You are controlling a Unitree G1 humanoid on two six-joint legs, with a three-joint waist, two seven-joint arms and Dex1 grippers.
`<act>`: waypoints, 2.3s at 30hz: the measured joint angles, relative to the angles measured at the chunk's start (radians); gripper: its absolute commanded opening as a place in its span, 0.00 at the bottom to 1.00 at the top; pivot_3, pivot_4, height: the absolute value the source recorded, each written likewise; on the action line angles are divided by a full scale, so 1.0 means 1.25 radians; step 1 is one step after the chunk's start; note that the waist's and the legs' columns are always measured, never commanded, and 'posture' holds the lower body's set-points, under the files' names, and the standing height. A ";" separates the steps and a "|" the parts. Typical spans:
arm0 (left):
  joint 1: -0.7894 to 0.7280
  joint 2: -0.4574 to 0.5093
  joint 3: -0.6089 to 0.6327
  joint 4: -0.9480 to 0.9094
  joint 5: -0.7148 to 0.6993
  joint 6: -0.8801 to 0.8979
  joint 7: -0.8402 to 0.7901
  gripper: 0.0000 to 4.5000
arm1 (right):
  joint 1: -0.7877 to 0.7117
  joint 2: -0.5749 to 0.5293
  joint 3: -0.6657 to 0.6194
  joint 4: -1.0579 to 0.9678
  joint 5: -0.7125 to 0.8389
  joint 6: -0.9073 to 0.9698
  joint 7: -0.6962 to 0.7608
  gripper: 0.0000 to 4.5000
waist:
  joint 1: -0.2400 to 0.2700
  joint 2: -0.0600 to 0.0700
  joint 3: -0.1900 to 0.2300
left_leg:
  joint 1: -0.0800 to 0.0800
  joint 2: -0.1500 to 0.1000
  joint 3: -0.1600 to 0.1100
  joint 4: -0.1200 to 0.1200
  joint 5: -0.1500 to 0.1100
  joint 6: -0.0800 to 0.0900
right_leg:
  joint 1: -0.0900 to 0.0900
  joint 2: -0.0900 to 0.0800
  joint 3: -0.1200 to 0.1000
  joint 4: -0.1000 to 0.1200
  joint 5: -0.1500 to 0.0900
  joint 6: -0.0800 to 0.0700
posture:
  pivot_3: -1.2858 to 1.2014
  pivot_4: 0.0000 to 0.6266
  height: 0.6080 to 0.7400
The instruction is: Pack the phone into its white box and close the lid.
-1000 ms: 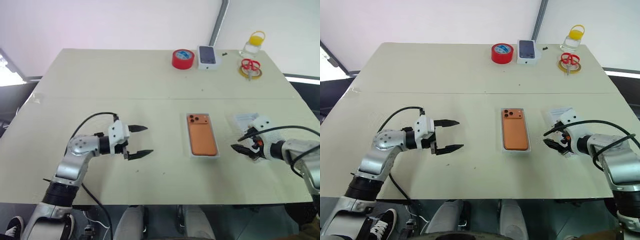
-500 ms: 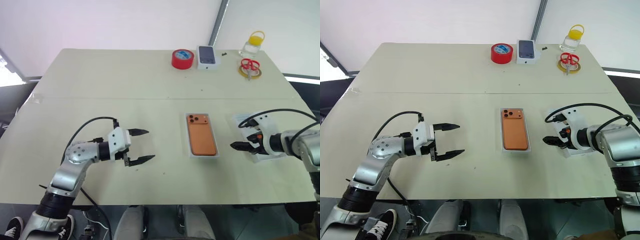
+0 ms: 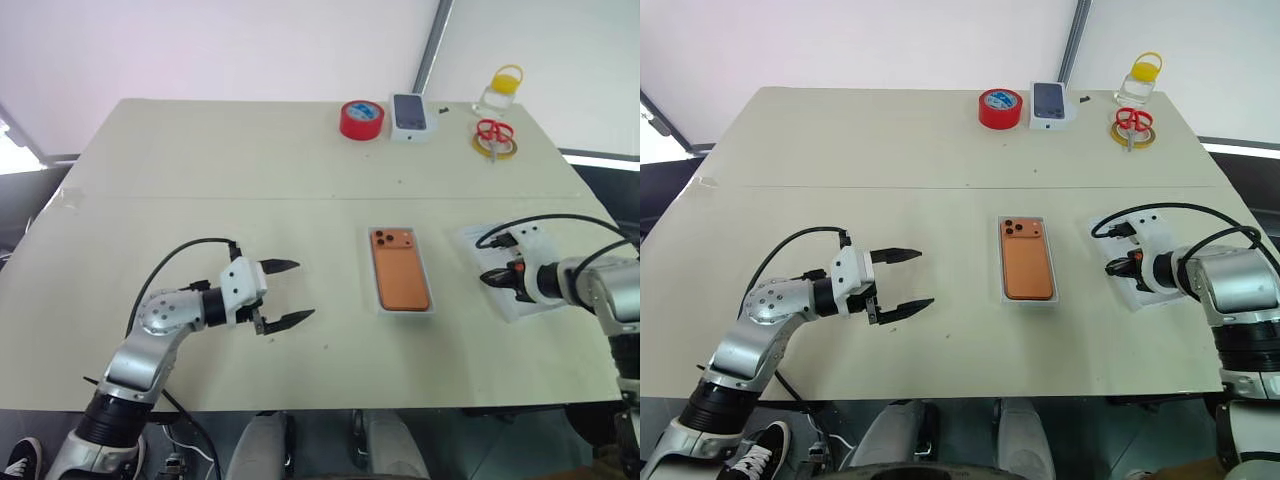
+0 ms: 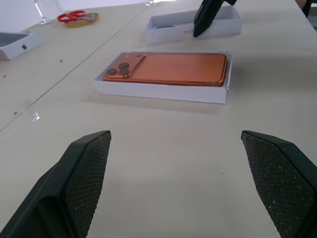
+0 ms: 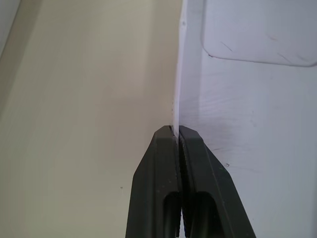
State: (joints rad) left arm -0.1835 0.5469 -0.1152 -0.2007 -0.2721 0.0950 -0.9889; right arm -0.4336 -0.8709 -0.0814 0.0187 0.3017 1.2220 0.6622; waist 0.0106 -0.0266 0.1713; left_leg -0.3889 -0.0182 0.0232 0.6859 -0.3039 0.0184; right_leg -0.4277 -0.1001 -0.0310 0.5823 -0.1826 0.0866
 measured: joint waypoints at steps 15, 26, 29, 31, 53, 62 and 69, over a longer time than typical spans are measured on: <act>-0.067 0.000 0.003 0.065 -0.011 0.010 -0.011 0.48 | -0.098 0.168 -0.119 -0.043 0.065 -0.031 -0.079 0.00 | 0.000 0.004 0.002 | -0.001 0.000 0.000 -0.001 0.000 0.000 | -0.002 0.001 0.000 0.000 0.000 0.001 | 0.52 0.24 1.00; -0.110 -0.072 0.010 0.106 0.005 0.036 0.085 0.00 | -0.070 0.533 -0.259 -0.281 0.358 0.041 -0.186 0.00 | 0.001 0.005 0.002 | -0.001 0.000 -0.001 -0.001 0.000 0.000 | -0.002 0.001 0.000 0.003 0.002 0.003 | 0.52 0.24 1.00; -0.111 -0.080 0.009 0.108 0.010 0.036 0.100 0.00 | -0.050 0.606 -0.326 -0.317 0.482 0.147 -0.242 0.00 | 0.000 0.006 0.002 | -0.001 0.000 -0.001 -0.001 0.000 0.000 | -0.003 -0.001 0.000 0.003 0.002 0.003 | 0.52 0.24 1.00; -0.118 -0.092 0.008 0.113 0.016 0.036 0.107 0.00 | -0.049 0.634 -0.377 -0.310 0.557 0.236 -0.275 0.00 | -0.001 0.007 0.002 | -0.001 0.000 -0.001 -0.001 0.000 0.000 | -0.003 -0.001 0.000 0.003 0.002 0.003 | 0.52 0.24 1.00; -0.118 -0.150 -0.015 0.126 0.025 0.036 0.148 0.00 | 0.027 0.463 -0.149 -0.219 1.296 -0.114 -0.826 0.00 | -0.019 0.010 0.001 | -0.001 0.001 -0.001 -0.002 0.000 0.000 | -0.003 0.001 0.000 0.002 0.002 0.003 | 0.52 0.24 1.00; -0.116 -0.158 -0.016 0.126 0.024 0.036 0.148 0.00 | 0.142 0.365 -0.033 -0.224 1.317 -0.141 -0.800 0.00 | -0.017 0.010 0.001 | -0.002 0.001 0.001 -0.002 -0.001 0.001 | -0.002 0.001 0.002 -0.001 0.001 0.001 | 0.52 0.24 1.00; -0.102 -0.174 -0.032 0.133 0.028 0.030 0.147 0.00 | 0.104 0.357 -0.021 -0.167 1.313 -0.206 -0.805 0.00 | -0.014 0.010 0.001 | -0.002 0.003 0.001 -0.002 -0.001 0.001 | -0.002 0.002 0.001 -0.001 0.000 0.000 | 0.52 0.24 1.00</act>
State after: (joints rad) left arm -0.3113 0.3300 -0.1553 -0.0345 -0.2368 0.1330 -0.8047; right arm -0.3040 -0.4247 -0.1071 -0.1906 1.9427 0.9649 -0.3439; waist -0.0074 -0.0144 0.1725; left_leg -0.3914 -0.0145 0.0245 0.6840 -0.3046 0.0198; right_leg -0.4307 -0.0974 -0.0295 0.5808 -0.1825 0.0869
